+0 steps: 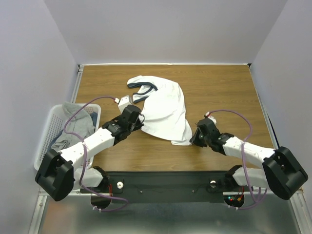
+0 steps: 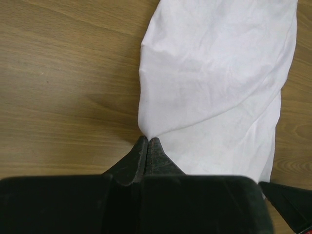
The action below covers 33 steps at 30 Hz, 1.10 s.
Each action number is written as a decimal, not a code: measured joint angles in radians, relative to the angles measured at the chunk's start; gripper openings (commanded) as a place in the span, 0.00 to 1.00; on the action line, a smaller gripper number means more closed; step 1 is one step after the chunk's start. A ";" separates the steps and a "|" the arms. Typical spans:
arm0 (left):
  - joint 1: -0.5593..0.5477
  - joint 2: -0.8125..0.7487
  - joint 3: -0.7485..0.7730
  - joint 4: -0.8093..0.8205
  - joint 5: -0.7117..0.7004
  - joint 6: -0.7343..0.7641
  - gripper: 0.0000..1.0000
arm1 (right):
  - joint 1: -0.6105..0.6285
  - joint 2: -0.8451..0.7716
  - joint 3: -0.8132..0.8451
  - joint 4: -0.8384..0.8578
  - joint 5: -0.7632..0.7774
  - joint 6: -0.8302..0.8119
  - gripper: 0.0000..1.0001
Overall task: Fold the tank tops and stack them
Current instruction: Flatten the tank top out
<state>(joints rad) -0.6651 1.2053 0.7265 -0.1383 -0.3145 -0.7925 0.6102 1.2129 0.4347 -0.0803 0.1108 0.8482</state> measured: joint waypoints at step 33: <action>0.096 -0.114 1.261 -0.224 -0.037 0.355 0.00 | -0.288 0.039 1.704 -0.442 0.111 -0.353 0.00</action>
<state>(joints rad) -0.5690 1.0912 1.9873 -0.3622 -0.3515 -0.4374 0.3218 1.2518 2.1391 -0.5224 0.2214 0.4953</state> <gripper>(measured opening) 0.026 0.021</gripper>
